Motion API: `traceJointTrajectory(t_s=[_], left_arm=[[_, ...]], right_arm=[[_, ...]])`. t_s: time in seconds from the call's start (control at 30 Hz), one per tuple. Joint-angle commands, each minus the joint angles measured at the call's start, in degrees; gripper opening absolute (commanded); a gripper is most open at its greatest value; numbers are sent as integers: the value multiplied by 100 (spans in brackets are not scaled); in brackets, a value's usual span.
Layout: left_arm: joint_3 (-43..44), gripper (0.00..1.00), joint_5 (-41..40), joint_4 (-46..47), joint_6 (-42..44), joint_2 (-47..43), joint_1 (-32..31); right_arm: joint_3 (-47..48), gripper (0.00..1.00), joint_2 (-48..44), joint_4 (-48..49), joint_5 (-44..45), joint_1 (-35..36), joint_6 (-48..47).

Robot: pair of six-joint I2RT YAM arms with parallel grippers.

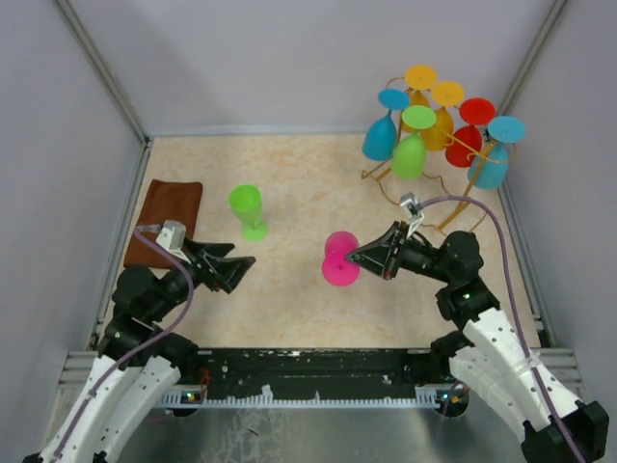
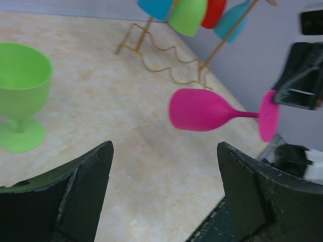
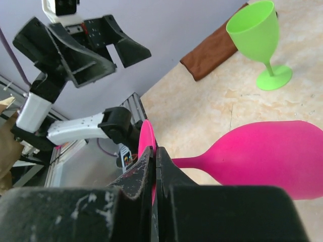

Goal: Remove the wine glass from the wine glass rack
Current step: Place the wine glass at the center of the board.

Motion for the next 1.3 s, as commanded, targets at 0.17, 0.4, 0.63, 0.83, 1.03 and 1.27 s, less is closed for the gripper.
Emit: traceJointTrajectory(t_s=[0.17,0.4,0.63,0.83,1.03,1.27], left_arm=[[128,80,2971,2871,-1750,2104,-423],[-46,75,1360,3578,-1671,2785,-1930],[41,69,701,3745,-1408,3236,-2539],[158,61,746,3848,-1391,3661,-2644],[138,40,708,4070,-1412,3742,-2683],[-9,4,670,4183,-1434,3559,-2687]], right_arm=[[-701,0,380,1769,383,335,273],[-695,0,576,2083,327,433,360],[-629,0,687,2253,174,442,483],[-662,0,695,2712,8,451,777],[-638,0,731,2734,-25,451,797],[-540,0,863,2578,-334,687,565]])
